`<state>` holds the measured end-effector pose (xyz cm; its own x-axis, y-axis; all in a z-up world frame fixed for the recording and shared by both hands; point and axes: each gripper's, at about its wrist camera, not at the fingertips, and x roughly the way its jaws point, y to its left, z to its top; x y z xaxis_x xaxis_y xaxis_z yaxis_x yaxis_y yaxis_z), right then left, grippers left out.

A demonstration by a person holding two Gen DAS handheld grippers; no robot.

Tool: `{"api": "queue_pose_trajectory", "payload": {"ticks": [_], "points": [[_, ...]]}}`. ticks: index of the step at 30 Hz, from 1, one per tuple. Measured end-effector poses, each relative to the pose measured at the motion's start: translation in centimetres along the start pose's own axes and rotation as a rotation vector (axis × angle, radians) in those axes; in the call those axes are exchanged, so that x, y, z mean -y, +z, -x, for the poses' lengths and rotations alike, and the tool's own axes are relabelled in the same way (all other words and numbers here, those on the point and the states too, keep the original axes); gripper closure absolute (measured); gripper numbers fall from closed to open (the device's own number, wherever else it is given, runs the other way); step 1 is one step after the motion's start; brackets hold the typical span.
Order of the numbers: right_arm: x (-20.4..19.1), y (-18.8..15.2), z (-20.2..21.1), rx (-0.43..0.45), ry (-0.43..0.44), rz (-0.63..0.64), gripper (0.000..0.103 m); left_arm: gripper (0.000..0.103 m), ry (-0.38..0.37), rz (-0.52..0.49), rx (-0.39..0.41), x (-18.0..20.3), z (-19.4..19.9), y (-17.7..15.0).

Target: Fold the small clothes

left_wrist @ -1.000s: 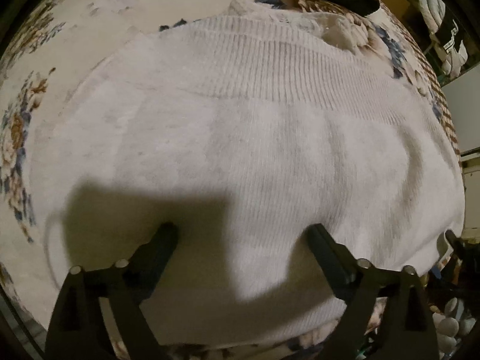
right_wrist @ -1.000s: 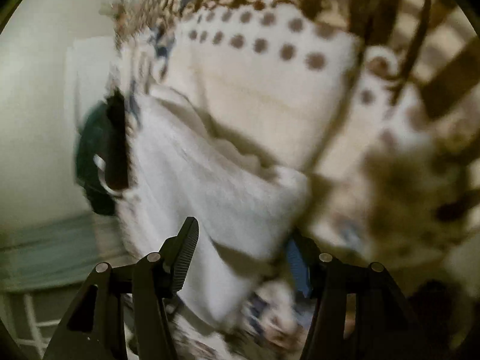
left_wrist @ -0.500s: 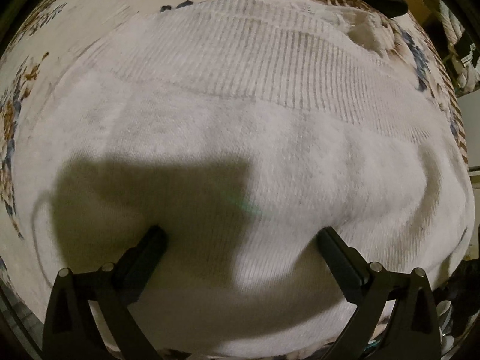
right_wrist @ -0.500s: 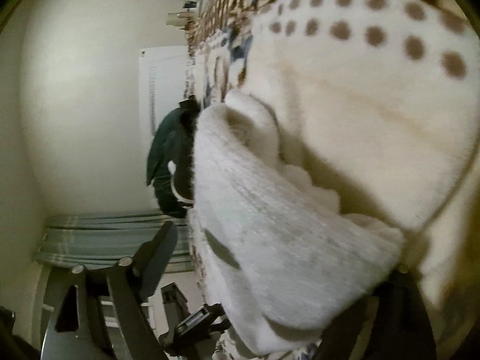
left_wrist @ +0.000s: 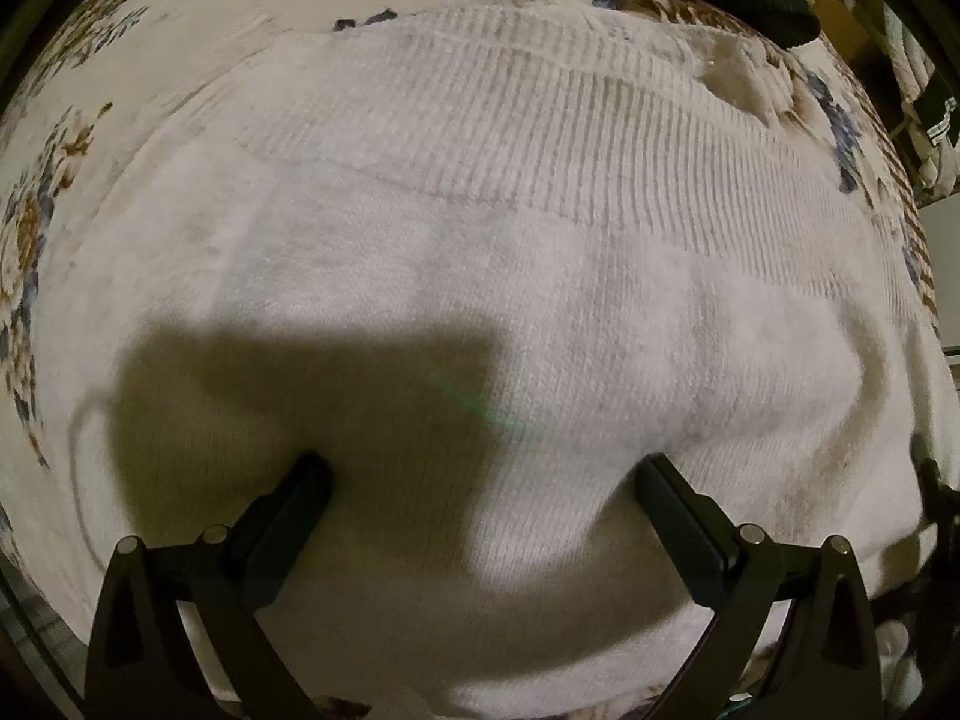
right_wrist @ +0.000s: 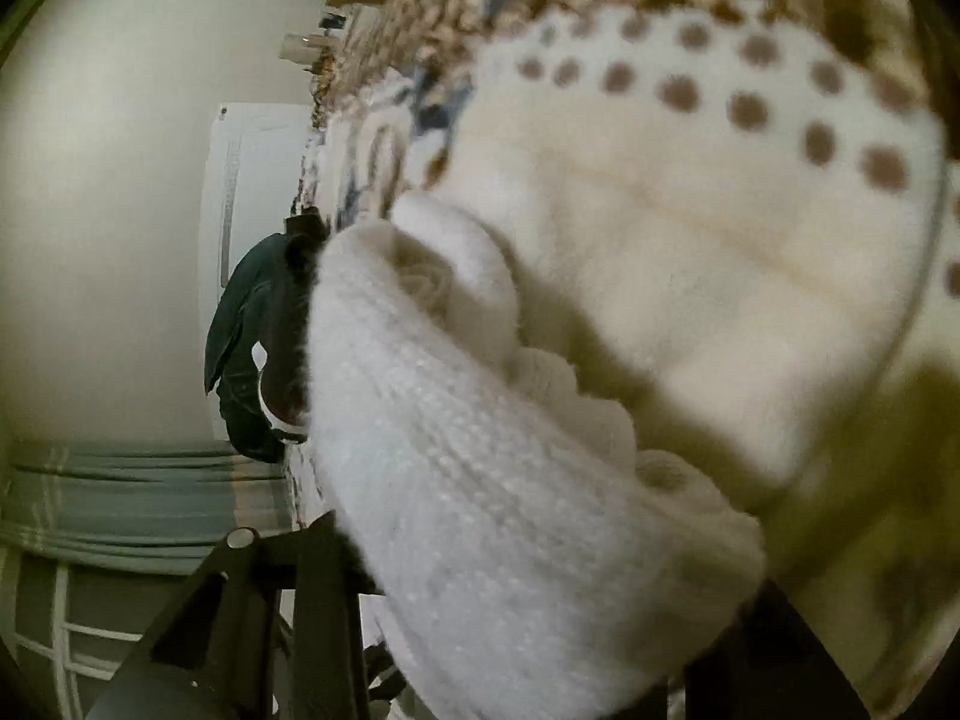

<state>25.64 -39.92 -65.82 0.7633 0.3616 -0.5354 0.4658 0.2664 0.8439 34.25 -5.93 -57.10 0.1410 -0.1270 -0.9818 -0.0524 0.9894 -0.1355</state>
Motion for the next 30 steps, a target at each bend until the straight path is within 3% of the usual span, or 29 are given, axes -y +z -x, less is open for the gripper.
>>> {"api": "queue_pose_trajectory", "payload": {"ticks": [4, 6, 8, 10, 12, 17, 20, 23, 27, 30], "points": [[-4.2, -0.7, 0.0, 0.017, 0.044, 0.115, 0.062, 0.000, -0.030, 0.005, 0.015, -0.6, 0.5, -0.3], [-4.4, -0.3, -0.9, 0.012, 0.042, 0.114, 0.045, 0.000, -0.047, 0.004, 0.024, -0.8, 0.6, -0.6], [-3.2, 0.5, -1.3, 0.012, 0.025, 0.056, 0.040, 0.000, -0.053, -0.003, 0.023, -0.8, 0.6, -0.7], [-1.2, 1.4, -1.9, 0.019, 0.060, -0.063, 0.041, 0.000, -0.060, -0.004, 0.021, -0.9, 0.6, -0.7], [0.0, 1.8, -1.8, 0.057, 0.090, -0.168, 0.056, 0.000, -0.067, -0.010, 0.018, -1.0, 0.5, -0.7], [-2.0, 0.5, -0.9, 0.105, 0.018, -0.138, 0.065, 0.000, -0.105, -0.001, 0.008, -2.0, 1.3, -0.2], [-6.0, -0.4, 0.1, 0.136, -0.045, -0.029, 0.065, 0.000, -0.178, 0.049, 0.025, -4.2, 3.5, -0.2], [-10.3, -2.2, 1.2, 0.151, -0.105, 0.131, 0.065, 0.000, -0.184, 0.106, 0.067, -6.7, 5.8, -0.8], [-17.9, -7.1, -0.1, 0.121, -0.192, 0.402, 0.065, 0.000, -0.157, 0.206, 0.130, -12.3, 8.6, -2.9], [-22.4, -12.5, -3.4, 0.065, -0.242, 0.602, 0.065, 0.000, -0.102, 0.293, 0.159, -17.0, 10.5, -5.5]]}}
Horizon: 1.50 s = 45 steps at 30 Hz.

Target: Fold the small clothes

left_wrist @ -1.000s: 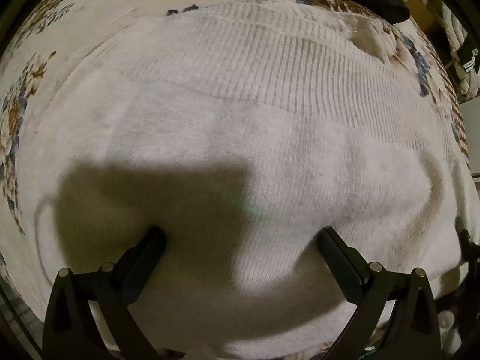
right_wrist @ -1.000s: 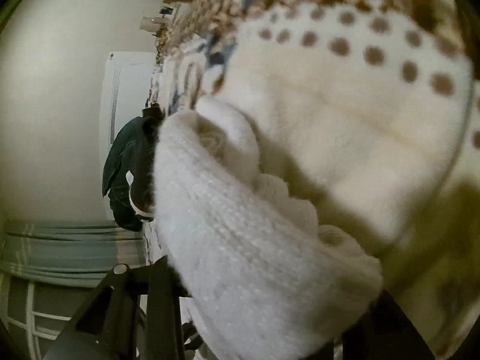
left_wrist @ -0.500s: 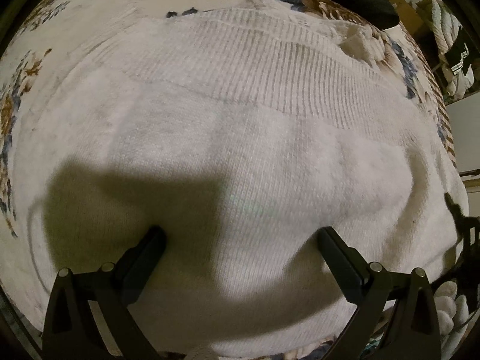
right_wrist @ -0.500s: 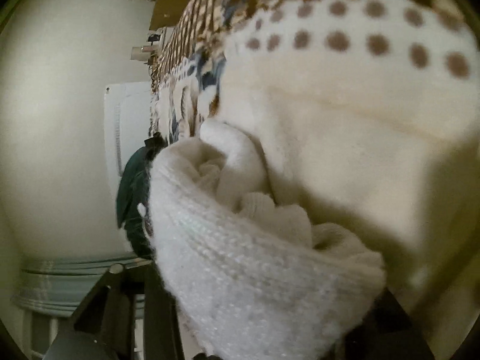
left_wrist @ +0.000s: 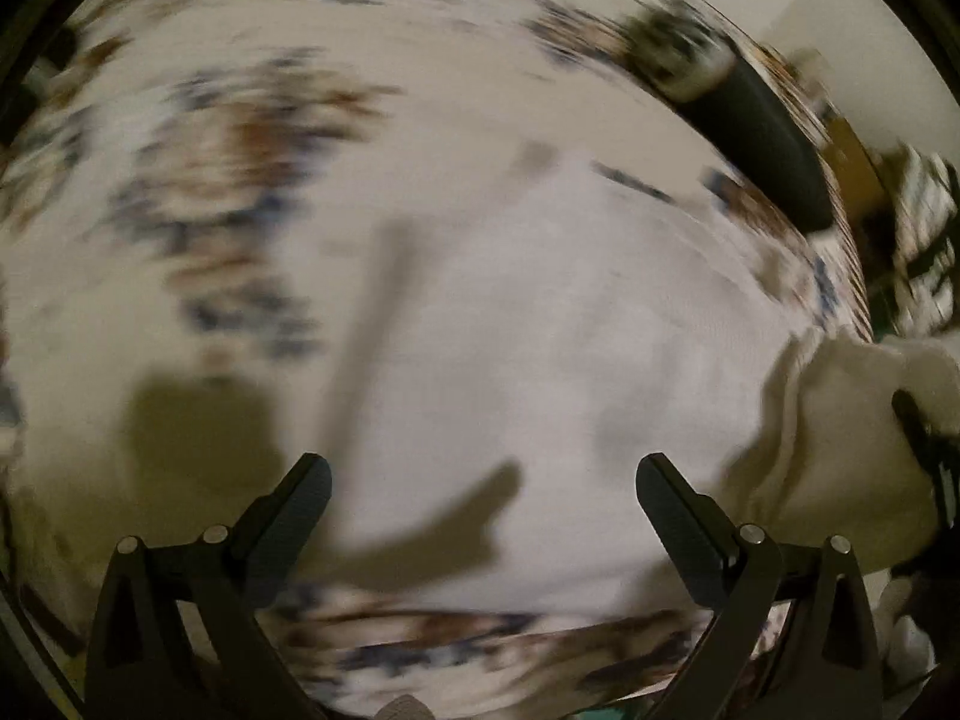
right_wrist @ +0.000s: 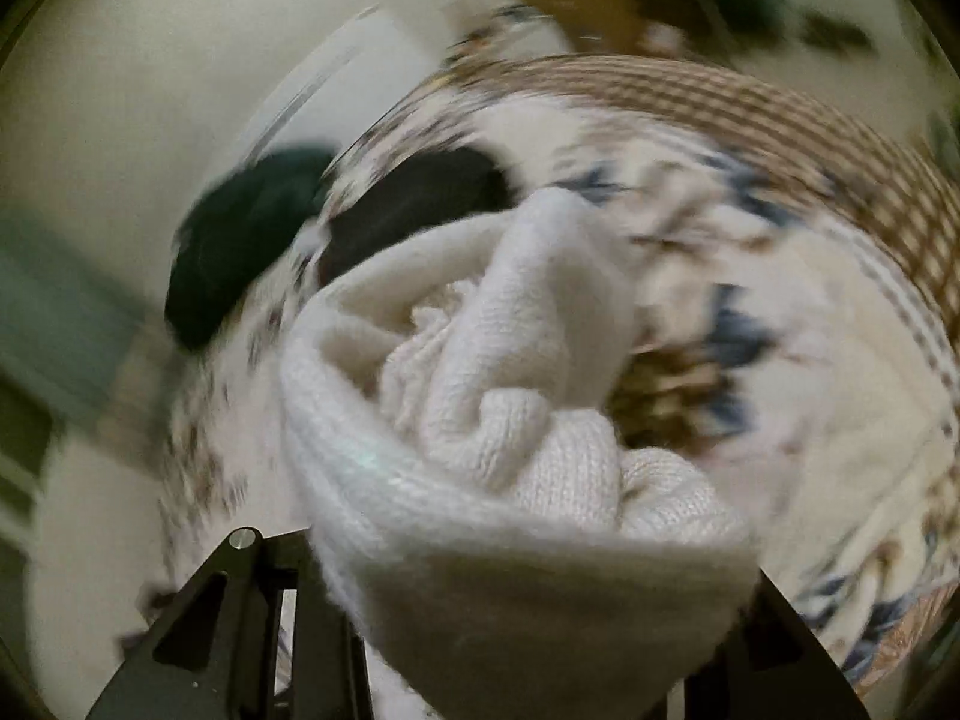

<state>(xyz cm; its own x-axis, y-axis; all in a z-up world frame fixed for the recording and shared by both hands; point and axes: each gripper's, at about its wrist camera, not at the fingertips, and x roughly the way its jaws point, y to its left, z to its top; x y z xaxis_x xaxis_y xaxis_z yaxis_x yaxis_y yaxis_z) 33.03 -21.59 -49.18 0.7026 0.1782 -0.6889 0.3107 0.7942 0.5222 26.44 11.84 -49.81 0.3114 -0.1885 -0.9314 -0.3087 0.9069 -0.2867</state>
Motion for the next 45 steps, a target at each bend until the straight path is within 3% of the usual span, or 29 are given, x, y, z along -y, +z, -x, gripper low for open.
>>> {"api": "queue_pose_trajectory", "payload": {"ticks": [4, 6, 9, 11, 13, 14, 15, 16, 19, 20, 22, 27, 31, 34, 36, 37, 38, 41, 42, 45], "points": [[-8.8, -7.8, -1.9, -0.071, -0.012, 0.292, 0.066, 0.000, 0.082, 0.151, 0.031, -8.3, 2.2, -0.8], [-14.0, -12.9, -4.0, -0.110, -0.021, 0.505, 0.066, 0.000, 0.128, 0.220, 0.034, -12.1, 3.0, -1.5], [-18.2, -19.6, -6.1, -0.182, -0.029, 0.745, 0.066, 0.000, 0.171, 0.296, 0.036, -16.0, 3.4, -2.6], [-19.8, -24.3, -7.5, -0.272, -0.085, 0.915, 0.065, 0.000, 0.171, 0.330, 0.033, -17.7, 3.4, -3.3], [-20.5, -26.4, -6.9, -0.292, -0.109, 0.978, 0.054, 0.000, 0.155, 0.360, 0.026, -18.9, 3.3, -3.8], [-20.8, -26.9, -6.2, -0.315, -0.087, 0.986, 0.041, 0.000, 0.138, 0.373, 0.026, -19.2, 3.3, -4.0], [-20.9, -26.8, -5.8, -0.349, -0.053, 0.978, 0.030, 0.000, 0.127, 0.378, 0.027, -19.3, 3.6, -4.2], [-21.0, -26.4, -5.1, -0.396, -0.006, 0.956, 0.026, 0.000, 0.105, 0.383, 0.028, -19.2, 3.6, -4.4], [-20.4, -24.1, -2.8, -0.672, 0.293, 0.754, 0.023, 0.000, 0.037, 0.393, 0.032, -17.9, 3.9, -4.5], [-19.9, -23.1, -2.3, -0.715, 0.331, 0.703, 0.023, 0.000, 0.021, 0.394, 0.033, -17.2, 4.3, -4.5], [-18.3, -19.8, -0.7, -0.725, 0.330, 0.617, 0.023, 0.000, -0.040, 0.391, 0.038, -15.1, 4.5, -4.3], [-12.5, -10.5, 0.7, -0.625, 0.141, 0.509, 0.020, 0.000, -0.176, 0.357, 0.015, -8.9, 2.6, -3.2], [-7.9, -5.2, -1.5, -0.600, 0.069, 0.421, 0.019, 0.000, -0.188, 0.399, -0.023, -5.3, -1.2, -3.0], [-5.5, -2.6, -5.1, -0.626, 0.081, 0.365, 0.019, 0.001, -0.168, 0.547, -0.031, -6.1, -3.9, -4.0], [-4.7, -1.8, -8.7, -0.687, 0.117, 0.344, 0.019, 0.014, -0.196, 0.665, 0.015, -7.6, -4.5, -5.3], [-4.3, -1.6, -9.8, -0.706, 0.127, 0.335, 0.019, 0.028, -0.210, 0.716, 0.047, -8.4, -4.5, -6.0], [-4.1, -1.4, -11.7, -0.746, 0.152, 0.324, 0.019, 0.035, -0.218, 0.749, 0.075, -9.0, -4.3, -6.5], [-3.9, -1.5, -15.9, -0.829, 0.214, 0.303, 0.019, 0.033, -0.262, 0.786, 0.114, -9.3, -3.6, -7.3], [-3.9, -1.8, -17.7, -0.880, 0.271, 0.280, 0.019, 0.032, -0.296, 0.799, 0.123, -9.2, -3.3, -7.7], [-4.1, -2.7, -21.3, -0.960, 0.358, 0.252, 0.019, 0.022, -0.355, 0.845, 0.152, -9.0, -2.9, -9.1]]}}
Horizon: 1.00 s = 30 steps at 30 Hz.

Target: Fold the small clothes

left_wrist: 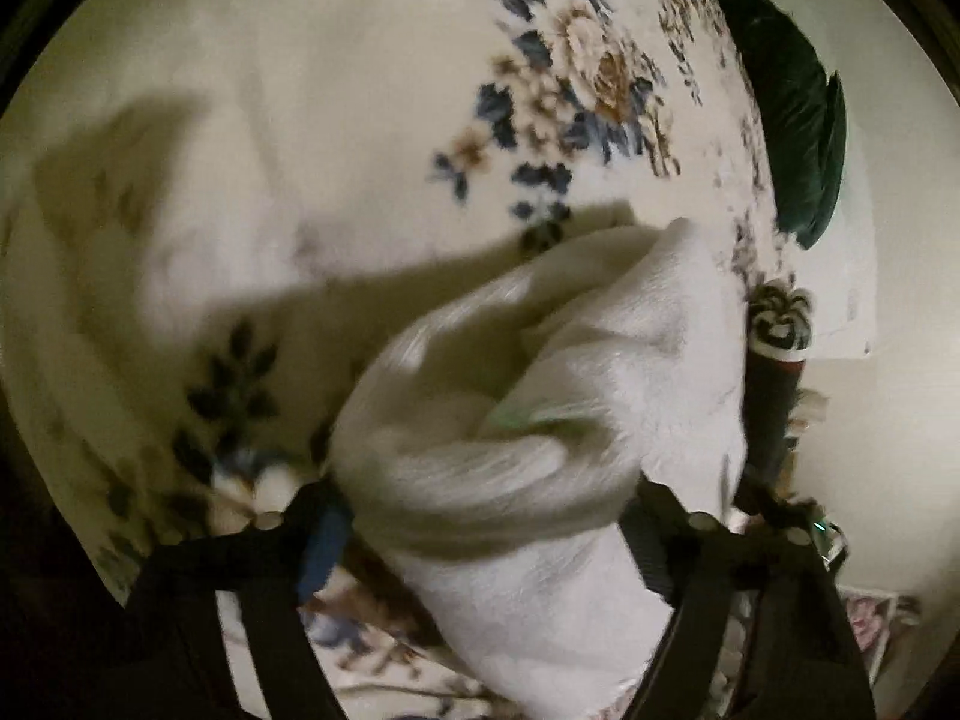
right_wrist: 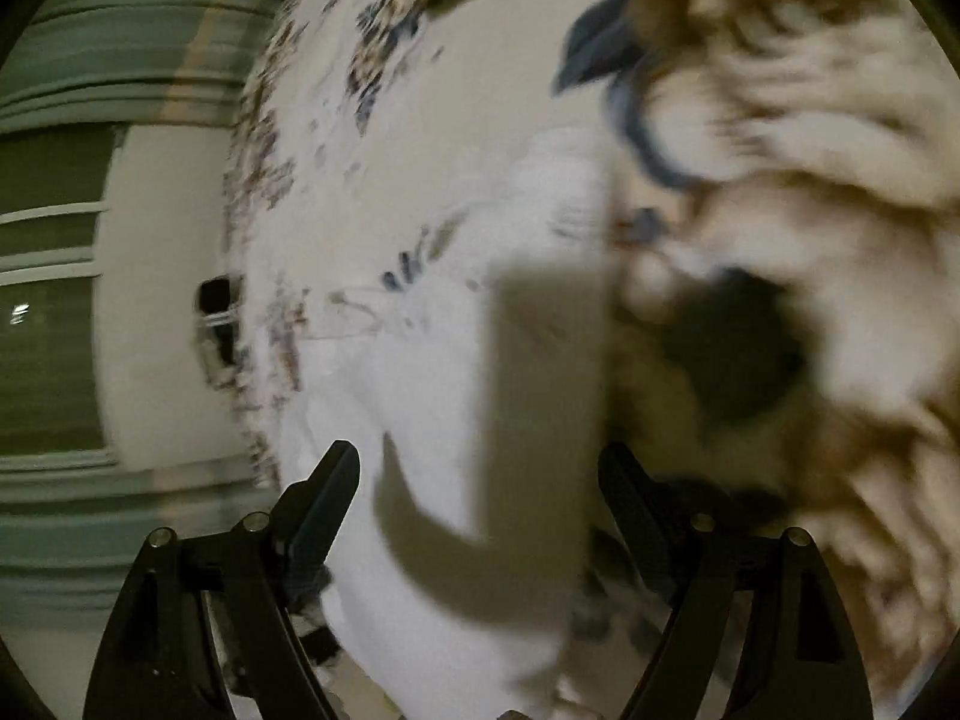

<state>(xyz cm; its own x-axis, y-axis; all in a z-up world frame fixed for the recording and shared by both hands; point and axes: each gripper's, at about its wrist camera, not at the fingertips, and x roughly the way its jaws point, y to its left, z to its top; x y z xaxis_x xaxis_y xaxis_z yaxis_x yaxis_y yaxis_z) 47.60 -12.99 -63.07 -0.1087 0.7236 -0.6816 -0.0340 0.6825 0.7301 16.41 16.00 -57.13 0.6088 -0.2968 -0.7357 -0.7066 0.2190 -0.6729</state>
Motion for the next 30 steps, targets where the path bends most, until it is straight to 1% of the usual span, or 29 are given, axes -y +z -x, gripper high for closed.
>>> {"api": "queue_pose_trajectory", "payload": {"ticks": [2, 4, 6, 7, 8, 10, 12, 14, 16, 17, 18, 19, 20, 21, 22, 24, 25, 26, 27, 29, 30], "points": [[0.8, 1.0, -1.8, -0.045, 0.029, -0.007, 0.019, 0.020, -0.047, 0.042, 0.033, -0.8, 0.1, -0.8], [1.0, 1.4, -2.7, -0.065, 0.059, -0.008, 0.018, 0.020, -0.069, 0.080, 0.057, -1.4, -0.6, -1.2], [0.6, 1.4, -3.2, -0.066, 0.078, 0.012, 0.018, 0.016, -0.068, 0.100, 0.089, -1.5, -1.1, -1.1], [0.5, 1.3, -3.3, -0.069, 0.088, 0.019, 0.018, 0.011, -0.071, 0.105, 0.112, -1.3, -1.3, -0.9], [0.3, 1.2, -3.6, -0.078, 0.096, 0.026, 0.018, 0.010, -0.067, 0.102, 0.123, -1.0, -1.3, -0.7], [0.1, 0.8, -3.9, -0.099, 0.088, 0.025, 0.018, 0.010, -0.045, 0.087, 0.122, -0.6, -1.3, -0.5], [0.3, 0.0, -4.0, -0.133, 0.111, -0.009, 0.018, 0.010, -0.032, 0.066, 0.107, -0.4, -1.0, -0.4], [0.3, -1.0, -3.9, -0.147, 0.129, -0.020, 0.018, 0.010, -0.034, 0.034, 0.087, -0.5, -0.6, -0.2], [0.8, -2.1, -3.8, -0.132, 0.141, -0.034, 0.018, 0.010, -0.053, 0.039, 0.052, -1.3, -1.0, 0.0], [1.1, -2.4, -3.8, -0.109, 0.152, -0.049, 0.021, 0.010, -0.067, 0.050, 0.043, -1.6, -1.3, 0.0], [1.5, -2.7, -3.9, -0.069, 0.163, -0.073, 0.034, 0.010, -0.075, 0.058, 0.039, -1.8, -1.5, 0.0], [1.6, -2.8, -3.9, -0.055, 0.161, -0.080, 0.047, 0.010, -0.076, 0.056, 0.046, -1.7, -1.6, 0.2], [1.6, -2.9, -4.2, -0.032, 0.141, -0.083, 0.070, 0.010, -0.074, 0.044, 0.054, -1.4, -1.6, 0.3], [1.6, -3.1, -4.3, -0.018, 0.138, -0.087, 0.074, 0.010, -0.069, 0.022, 0.077, -0.9, -1.6, 0.7], [1.5, -3.3, -4.2, 0.002, 0.134, -0.088, 0.077, 0.010, -0.082, 0.002, 0.090, -0.5, -1.6, 0.9], [1.2, -4.1, -3.8, 0.024, 0.124, -0.083, 0.082, 0.028, -0.088, -0.052, 0.099, 0.8, -2.0, 1.7], [1.1, -4.8, -3.2, 0.036, 0.115, -0.074, 0.082, 0.041, -0.087, -0.082, 0.087, 1.6, -2.4, 2.2], [1.2, -5.4, -2.6, 0.044, 0.110, -0.074, 0.083, 0.041, -0.064, -0.129, 0.077, 2.7, -2.7, 2.9], [1.6, -6.7, -1.7, 0.059, 0.109, -0.096, 0.084, 0.041, -0.049, -0.168, 0.063, 3.6, -3.0, 3.4], [2.2, -8.9, -0.2, 0.071, 0.105, -0.136, 0.084, 0.040, -0.037, -0.241, 0.008, 5.3, -3.8, 4.2], [2.5, -10.8, 0.5, 0.077, 0.099, -0.155, 0.084, 0.040, -0.025, -0.267, -0.011, 5.8, -4.2, 4.5]]}}
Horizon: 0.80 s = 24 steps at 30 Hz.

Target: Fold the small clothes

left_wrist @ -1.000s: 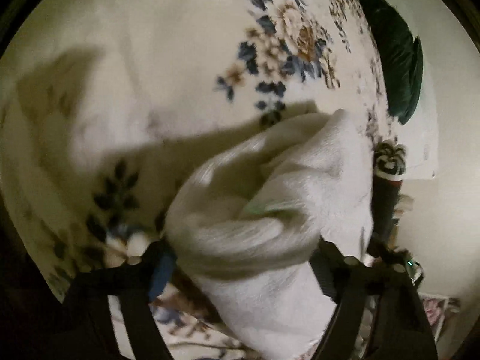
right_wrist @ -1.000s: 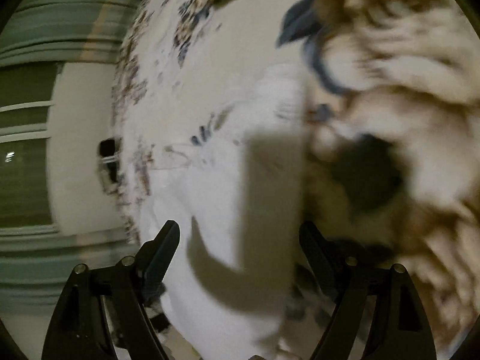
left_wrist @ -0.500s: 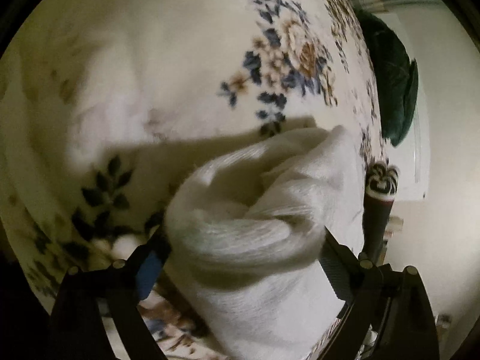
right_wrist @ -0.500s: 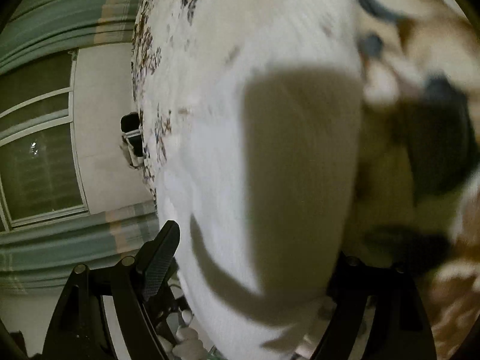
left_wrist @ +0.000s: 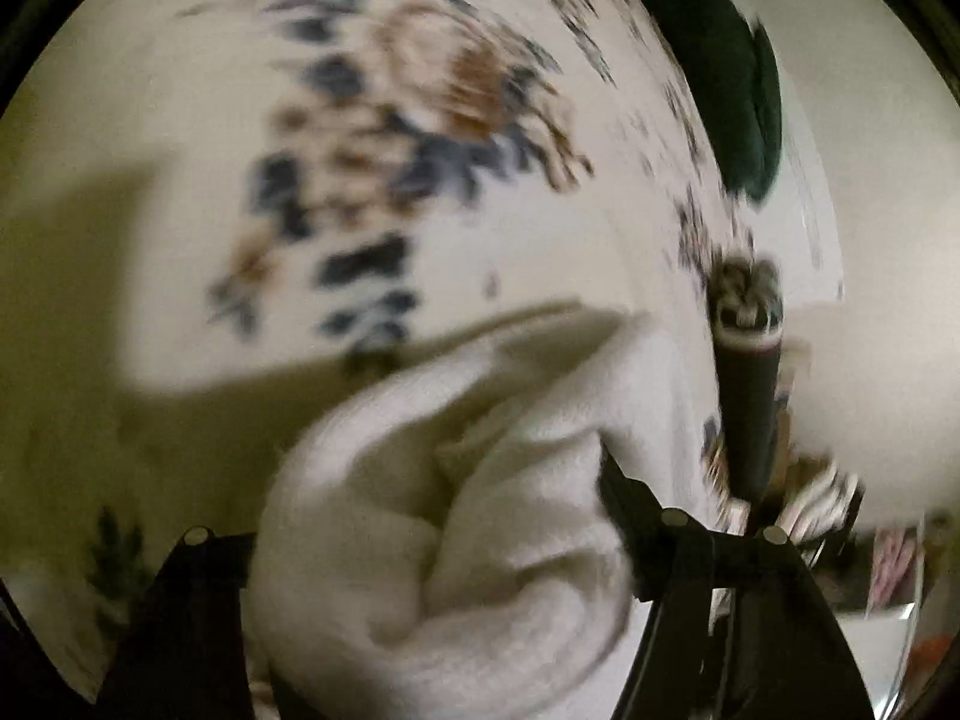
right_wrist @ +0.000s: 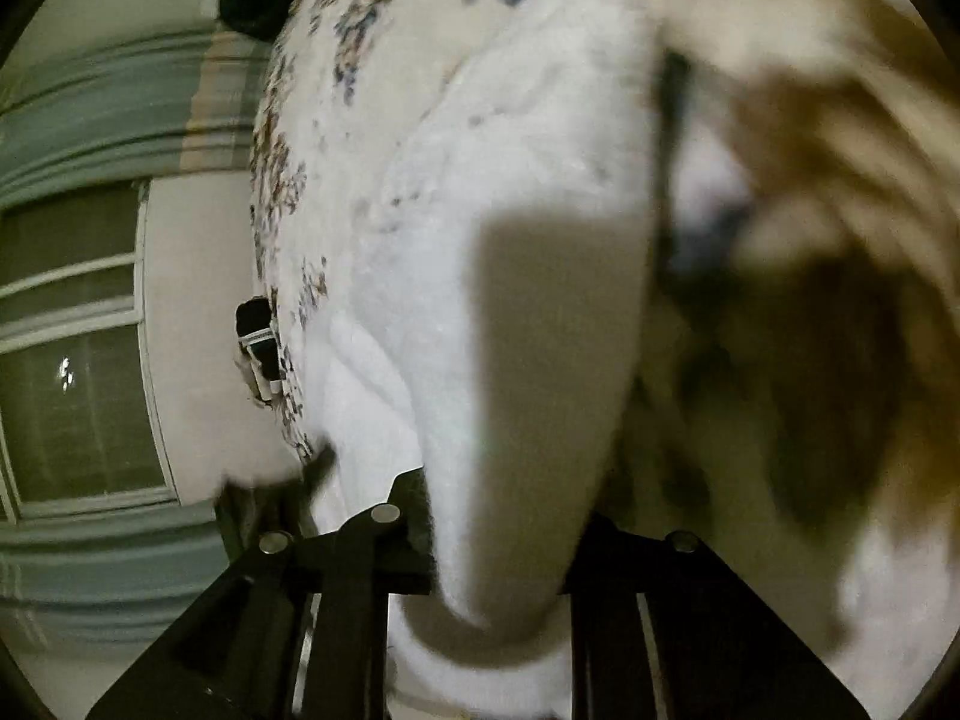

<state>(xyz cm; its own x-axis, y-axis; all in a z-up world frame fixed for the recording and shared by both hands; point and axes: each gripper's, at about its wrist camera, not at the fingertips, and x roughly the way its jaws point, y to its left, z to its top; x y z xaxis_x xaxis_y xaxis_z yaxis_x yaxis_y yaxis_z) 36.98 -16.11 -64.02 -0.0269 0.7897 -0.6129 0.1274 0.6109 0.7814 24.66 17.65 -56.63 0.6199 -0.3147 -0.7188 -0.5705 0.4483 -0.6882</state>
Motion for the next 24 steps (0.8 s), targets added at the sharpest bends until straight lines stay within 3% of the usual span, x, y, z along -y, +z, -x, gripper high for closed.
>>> {"api": "queue_pose_trajectory", "payload": {"ticks": [5, 7, 8, 9, 10, 15, 18, 20, 24], "points": [[2.8, -7.7, 1.7, -0.028, -0.002, -0.164, 0.082, 0.038, 0.022, -0.169, -0.132, 2.6, -0.8, 1.0], [3.8, -9.2, 1.9, -0.067, -0.019, -0.223, 0.064, 0.036, 0.051, -0.211, -0.176, 3.2, -0.7, 0.9], [3.9, -9.0, 2.1, -0.096, -0.053, -0.232, 0.049, 0.036, 0.056, -0.218, -0.193, 3.5, -0.4, 0.9], [3.9, -8.4, 2.6, -0.132, -0.099, -0.225, 0.041, 0.036, 0.053, -0.219, -0.196, 3.4, 0.0, 0.9], [3.6, -7.9, 3.2, -0.154, -0.129, -0.207, 0.041, 0.031, 0.055, -0.216, -0.191, 3.4, 0.8, 0.8], [-3.1, -4.4, 9.2, -0.140, -0.317, 0.145, 0.041, 0.028, 0.056, -0.116, -0.115, 1.8, 5.0, -0.2], [-8.1, -2.3, 9.6, -0.118, -0.372, 0.349, 0.041, 0.028, 0.053, -0.055, -0.071, 0.4, 6.7, -1.1], [-10.7, -0.1, 7.8, -0.120, -0.377, 0.439, 0.041, 0.028, 0.061, -0.021, -0.050, -0.7, 7.1, -1.7], [-16.1, 3.9, -0.5, -0.163, -0.368, 0.614, 0.041, 0.028, 0.065, 0.026, -0.021, -1.9, 6.2, -1.9]]}}
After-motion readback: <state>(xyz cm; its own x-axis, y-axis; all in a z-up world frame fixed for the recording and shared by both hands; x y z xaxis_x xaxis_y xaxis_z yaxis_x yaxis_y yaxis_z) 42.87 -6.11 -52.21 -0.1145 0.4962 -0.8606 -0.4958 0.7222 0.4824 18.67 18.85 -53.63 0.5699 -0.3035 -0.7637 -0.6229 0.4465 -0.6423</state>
